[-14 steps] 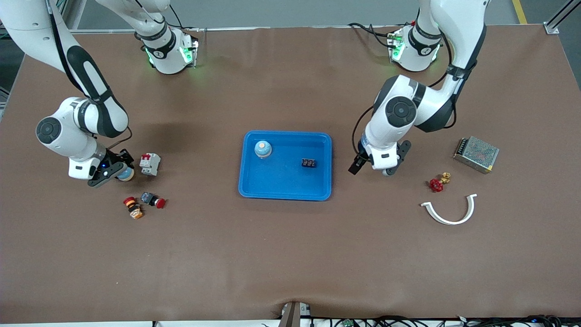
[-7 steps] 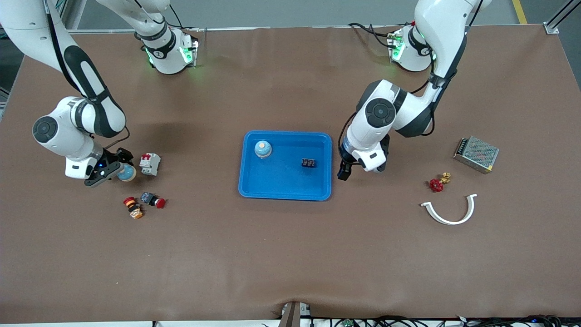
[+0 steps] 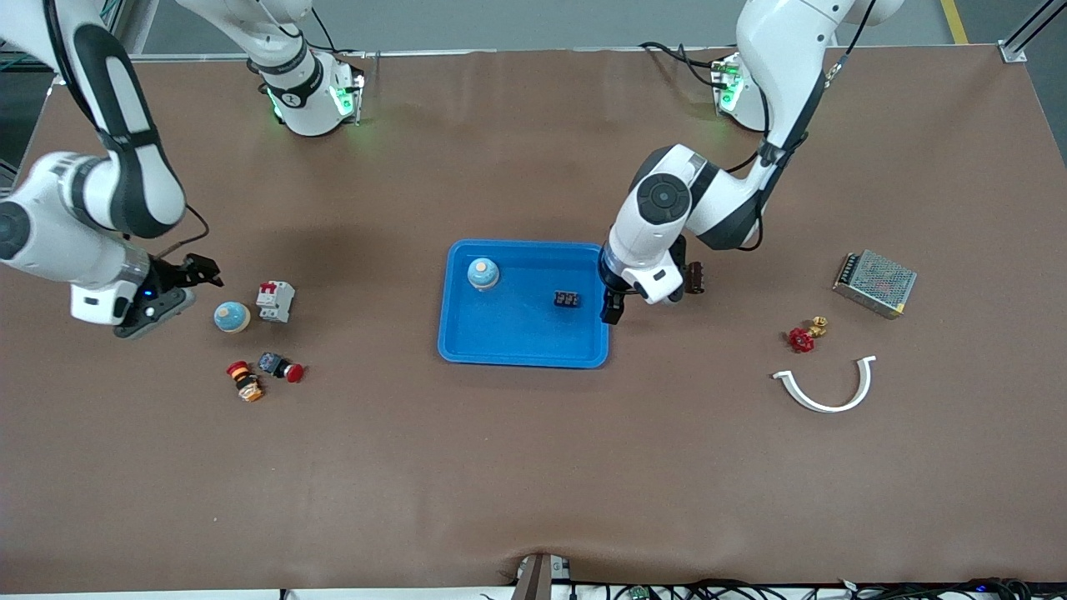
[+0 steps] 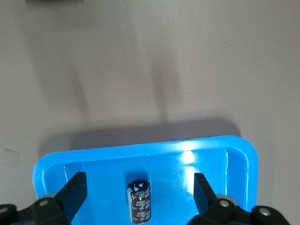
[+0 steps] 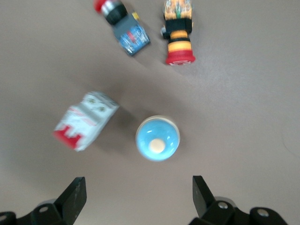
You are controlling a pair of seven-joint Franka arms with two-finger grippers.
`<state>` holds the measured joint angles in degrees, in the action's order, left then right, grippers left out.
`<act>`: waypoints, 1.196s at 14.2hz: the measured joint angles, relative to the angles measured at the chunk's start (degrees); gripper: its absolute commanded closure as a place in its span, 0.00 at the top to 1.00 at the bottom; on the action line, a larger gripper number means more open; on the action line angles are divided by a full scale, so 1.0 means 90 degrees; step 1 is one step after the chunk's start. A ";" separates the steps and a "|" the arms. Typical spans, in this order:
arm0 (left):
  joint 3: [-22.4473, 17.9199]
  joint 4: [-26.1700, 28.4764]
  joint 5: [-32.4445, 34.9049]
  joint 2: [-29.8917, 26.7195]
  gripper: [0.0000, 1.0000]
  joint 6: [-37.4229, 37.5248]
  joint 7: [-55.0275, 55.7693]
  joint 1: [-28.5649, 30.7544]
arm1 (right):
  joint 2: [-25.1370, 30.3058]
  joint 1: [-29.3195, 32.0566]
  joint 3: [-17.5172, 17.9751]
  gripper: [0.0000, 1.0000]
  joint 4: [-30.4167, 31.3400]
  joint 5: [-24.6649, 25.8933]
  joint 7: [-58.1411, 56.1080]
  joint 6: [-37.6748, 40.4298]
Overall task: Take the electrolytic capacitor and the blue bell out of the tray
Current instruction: 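Reach the left gripper to the second capacitor while the right reaches bell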
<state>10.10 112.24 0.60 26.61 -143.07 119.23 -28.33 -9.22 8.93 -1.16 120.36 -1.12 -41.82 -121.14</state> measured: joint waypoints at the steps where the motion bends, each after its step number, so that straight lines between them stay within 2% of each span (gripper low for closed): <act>1: 0.0001 -0.0003 0.0070 0.0051 1.00 -0.0067 0.0148 -0.0051 | 0.0144 -0.0163 0.0012 1.00 -0.0469 -0.0003 0.0448 0.0762; 4: 0.0001 -0.0011 0.0080 0.0137 1.00 -0.0116 0.0324 -0.0178 | 0.0251 -0.0868 0.0050 1.00 -0.1882 -0.0017 0.2163 0.2455; 6: 0.0002 -0.0012 0.0080 0.0185 1.00 -0.0152 0.0491 -0.0289 | 0.0247 -0.1433 0.0081 1.00 -0.2331 -0.0045 0.3286 0.2853; 10: 0.0001 -0.0015 0.0080 0.0260 1.00 -0.0274 0.0720 -0.0485 | 0.0172 -0.2391 0.0104 1.00 -0.2454 -0.0415 0.5188 0.2856; 13: 0.0000 -0.0016 0.0081 0.0336 1.00 -0.0346 0.0774 -0.0556 | 0.0072 -0.2915 0.0104 1.00 -0.2463 -0.0843 0.6368 0.2547; 17: -0.0003 -0.0019 0.0084 0.0411 1.00 -0.0455 0.0774 -0.0573 | -0.0188 -0.3810 0.0101 1.00 -0.2446 -0.0907 0.7735 0.1910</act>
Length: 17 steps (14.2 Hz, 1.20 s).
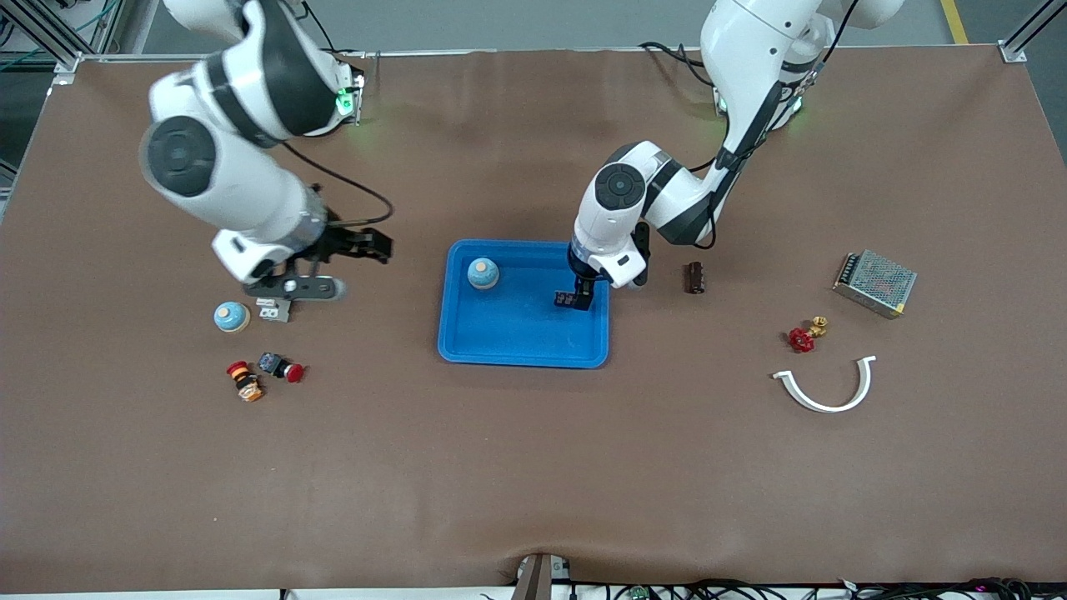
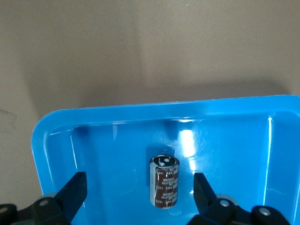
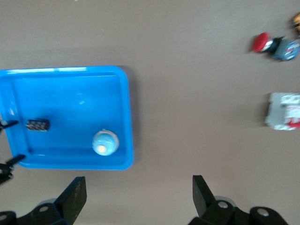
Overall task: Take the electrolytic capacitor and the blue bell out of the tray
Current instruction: 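Reach the left gripper to the second capacitor while the right reaches bell, then close the left gripper on capacitor while the right gripper grips bell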
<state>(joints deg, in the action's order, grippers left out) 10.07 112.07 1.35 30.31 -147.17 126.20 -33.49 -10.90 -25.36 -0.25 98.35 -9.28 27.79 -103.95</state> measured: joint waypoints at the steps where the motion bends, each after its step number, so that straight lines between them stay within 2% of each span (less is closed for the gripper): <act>1: 0.0000 -0.0002 0.0004 0.0027 1.00 -0.0029 0.0000 -0.0020 | -0.0111 -0.0276 0.0001 1.00 0.0027 0.0000 0.0389 -0.0221; 5: -0.0007 -0.0289 0.0046 0.0299 1.00 -0.0092 0.0001 -0.0069 | -0.0540 -0.1096 -0.0002 1.00 0.0264 0.0000 0.1593 -0.1219; 8: -0.0121 -0.0580 0.0062 0.0597 1.00 -0.0115 0.0003 -0.0193 | -0.0805 -0.1488 -0.0006 1.00 0.0685 0.0000 0.1973 -0.2055; 13: -0.0265 -0.0826 0.0266 0.0847 1.00 -0.0118 0.0025 -0.0284 | -0.1029 -0.1691 -0.0012 1.00 0.1595 0.0000 0.2004 -0.3267; 17: -0.0267 -0.0855 0.0324 0.0856 1.00 -0.0118 0.0025 -0.0285 | -0.1298 -0.1850 -0.0017 1.00 0.1707 0.0021 0.2004 -0.3551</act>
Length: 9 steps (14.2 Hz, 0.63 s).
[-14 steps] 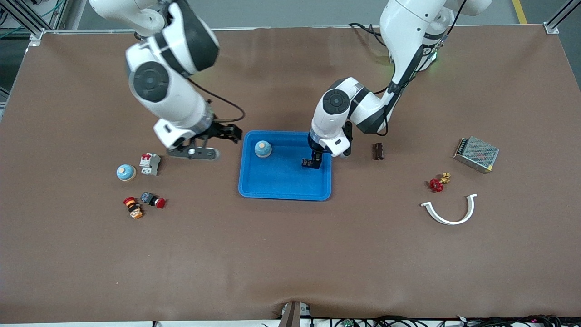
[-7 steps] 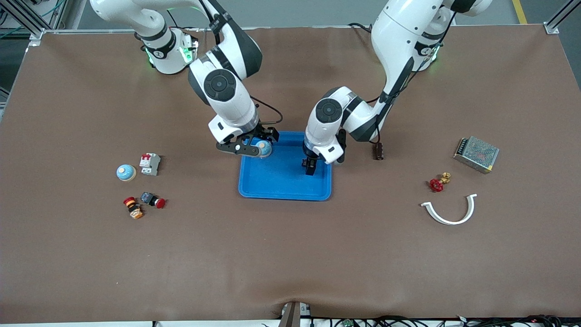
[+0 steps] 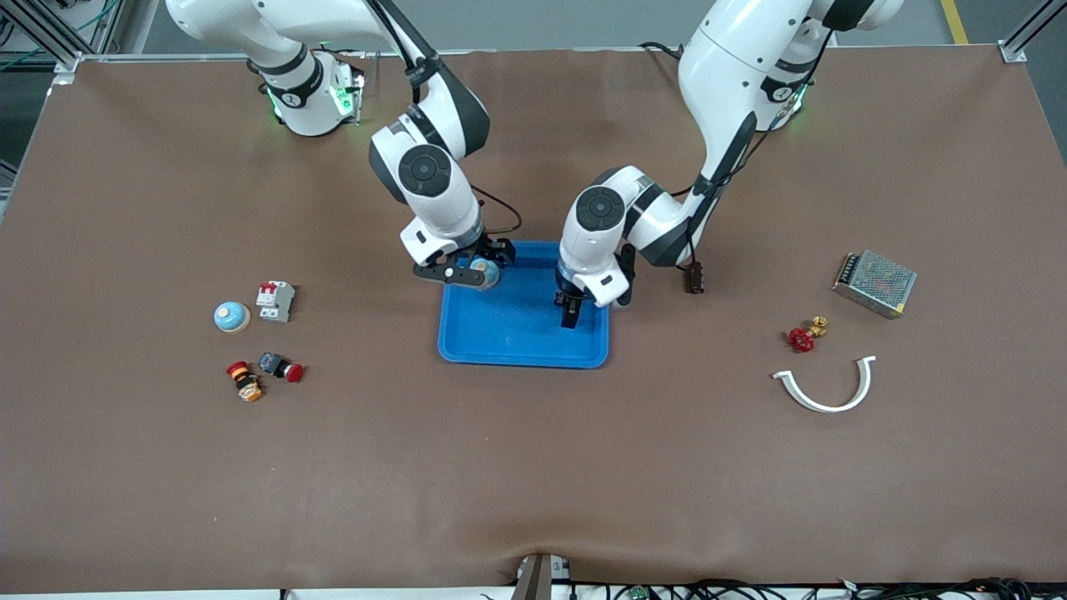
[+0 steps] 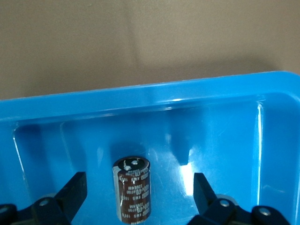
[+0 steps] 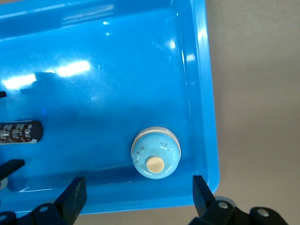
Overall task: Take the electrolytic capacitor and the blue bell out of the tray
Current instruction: 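Close the left gripper on capacitor while the right gripper grips bell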
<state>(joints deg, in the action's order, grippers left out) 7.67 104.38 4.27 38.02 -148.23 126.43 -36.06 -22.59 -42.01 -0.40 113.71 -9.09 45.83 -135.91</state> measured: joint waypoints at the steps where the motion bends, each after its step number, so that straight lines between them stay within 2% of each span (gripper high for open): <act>1: 0.0000 0.0000 0.0001 0.0002 1.00 0.0000 0.0000 -0.0001 | -0.0060 -0.0004 -0.0001 1.00 0.0001 0.0032 0.0000 -0.0019; 9: 0.0000 -0.0004 0.0003 0.0008 1.00 0.0000 0.0003 -0.0088 | -0.0565 -0.0005 -0.0024 1.00 0.0008 0.0110 -0.0003 -0.0486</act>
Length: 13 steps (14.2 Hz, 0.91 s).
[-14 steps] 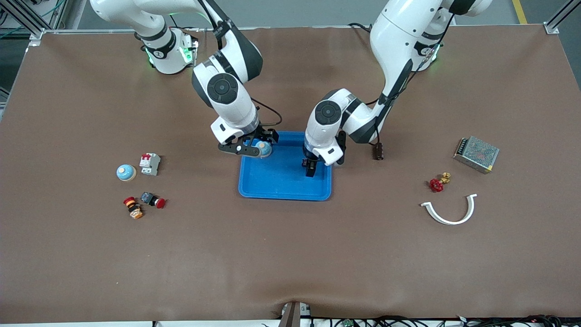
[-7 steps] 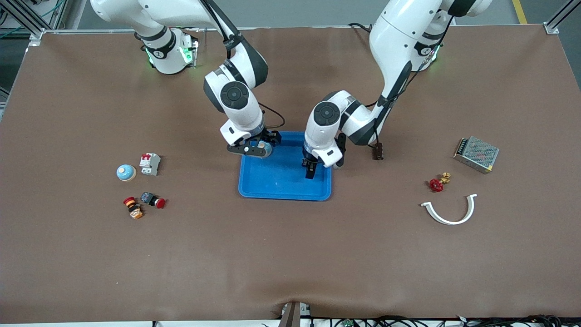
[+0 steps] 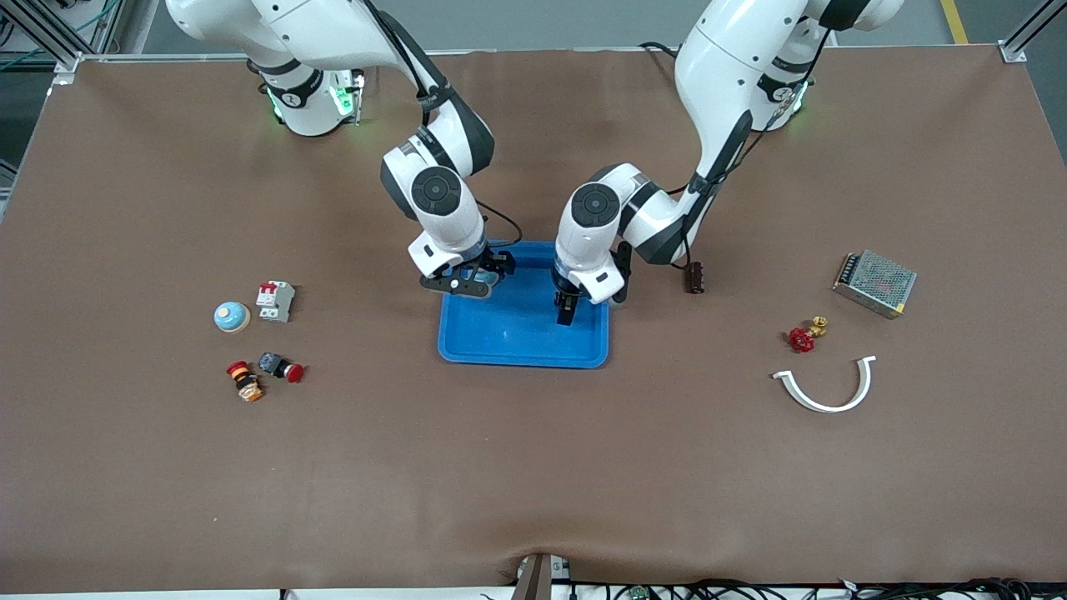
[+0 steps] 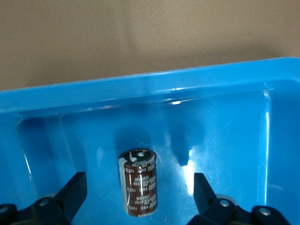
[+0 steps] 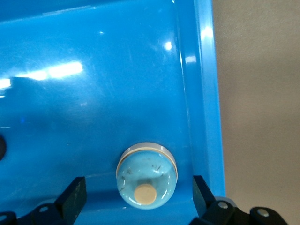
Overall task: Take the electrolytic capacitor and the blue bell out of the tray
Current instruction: 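Close the left gripper on capacitor while the right gripper grips bell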
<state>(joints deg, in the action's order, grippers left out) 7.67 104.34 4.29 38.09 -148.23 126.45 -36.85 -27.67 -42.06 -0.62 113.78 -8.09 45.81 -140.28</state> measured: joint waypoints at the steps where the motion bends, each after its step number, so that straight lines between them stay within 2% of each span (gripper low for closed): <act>1: 0.0000 0.0000 0.0000 0.0001 0.99 0.0000 0.0000 0.0000 | -0.0044 -0.0001 0.0000 1.00 0.0000 0.0006 0.0000 -0.0039; 2: 0.0000 0.0000 0.0000 0.0002 0.86 0.0000 0.0000 0.0000 | -0.0084 -0.0003 0.0000 1.00 0.0000 0.0008 0.0000 -0.0094; 3: 0.0000 0.0000 0.0000 0.0003 0.45 0.0000 0.0001 0.0000 | -0.0125 -0.0007 0.0000 1.00 0.0000 0.0010 0.0000 -0.0148; 4: -0.0001 0.0000 0.0000 0.0003 0.00 0.0000 0.0001 0.0000 | -0.0168 -0.0019 0.0000 1.00 0.0000 0.0012 -0.0001 -0.0205; 13: -0.0002 -0.0012 0.0274 0.0004 0.00 0.0000 0.0001 0.0000 | -0.0367 -0.0140 -0.0015 1.00 0.0000 0.0013 -0.0001 -0.0364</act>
<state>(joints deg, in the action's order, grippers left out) 7.65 104.24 6.76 38.13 -148.23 126.46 -36.85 -30.98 -43.31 -0.76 113.78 -7.98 45.79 -143.56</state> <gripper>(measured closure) 0.661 0.000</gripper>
